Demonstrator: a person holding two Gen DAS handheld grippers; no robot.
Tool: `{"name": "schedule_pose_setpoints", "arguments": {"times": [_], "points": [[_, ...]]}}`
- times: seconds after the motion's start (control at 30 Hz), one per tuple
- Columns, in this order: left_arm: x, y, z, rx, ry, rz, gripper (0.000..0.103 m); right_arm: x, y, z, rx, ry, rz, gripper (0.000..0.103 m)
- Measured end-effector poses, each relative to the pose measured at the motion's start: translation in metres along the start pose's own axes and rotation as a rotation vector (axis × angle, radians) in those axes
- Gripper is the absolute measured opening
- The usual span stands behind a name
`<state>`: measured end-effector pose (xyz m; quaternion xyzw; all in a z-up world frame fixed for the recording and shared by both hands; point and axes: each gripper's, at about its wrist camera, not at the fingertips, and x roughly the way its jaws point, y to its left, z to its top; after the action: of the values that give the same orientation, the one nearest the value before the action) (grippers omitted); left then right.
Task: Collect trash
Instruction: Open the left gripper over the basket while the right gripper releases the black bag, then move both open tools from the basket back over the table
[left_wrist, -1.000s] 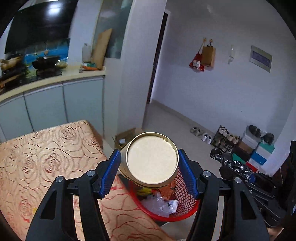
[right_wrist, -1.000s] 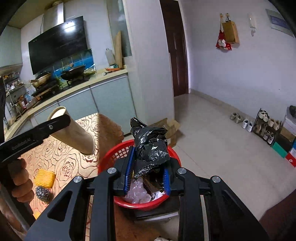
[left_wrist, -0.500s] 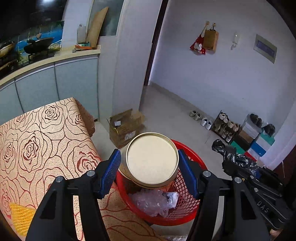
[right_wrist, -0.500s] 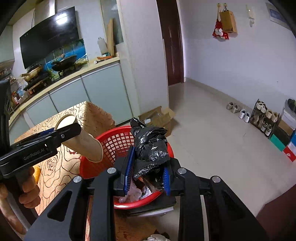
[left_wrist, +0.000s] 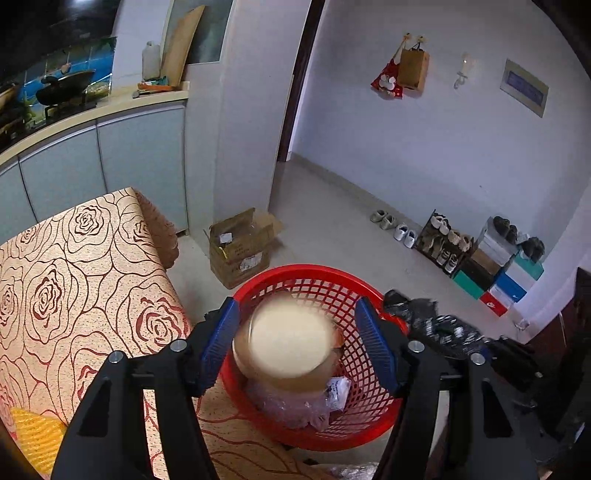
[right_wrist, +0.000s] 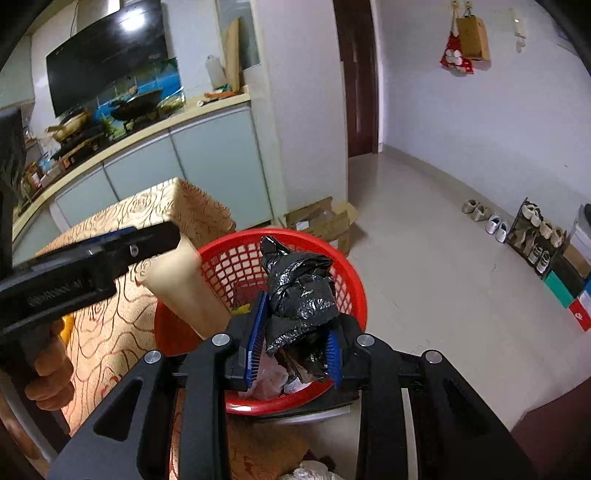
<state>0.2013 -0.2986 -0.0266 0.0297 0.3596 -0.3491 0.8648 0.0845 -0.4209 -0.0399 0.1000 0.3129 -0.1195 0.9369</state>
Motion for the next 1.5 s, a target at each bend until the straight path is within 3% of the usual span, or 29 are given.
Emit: {"name": "schedule_pose_setpoints", "arguments": {"times": [0.1, 0.23, 0.5, 1.1, 1.5], "points": [[-0.002, 0.0, 0.0, 0.007, -0.003, -0.002, 0.07, 0.008, 0.005, -0.004, -0.028, 0.033, 0.023, 0.039], [-0.009, 0.004, 0.001, -0.013, -0.016, 0.002, 0.075, 0.009, 0.01, -0.007, -0.034, 0.036, 0.029, 0.045], [-0.042, 0.019, 0.008, -0.056, -0.084, 0.051, 0.079, -0.012, 0.005, 0.0, 0.012, -0.033, 0.02, 0.057], [-0.133, 0.038, 0.015, -0.065, -0.216, 0.162, 0.083, -0.059, 0.029, 0.005, 0.008, -0.134, 0.052, 0.067], [-0.211, 0.091, -0.005, -0.114, -0.298, 0.28, 0.084, -0.079, 0.05, 0.004, -0.028, -0.159, 0.091, 0.068]]}}
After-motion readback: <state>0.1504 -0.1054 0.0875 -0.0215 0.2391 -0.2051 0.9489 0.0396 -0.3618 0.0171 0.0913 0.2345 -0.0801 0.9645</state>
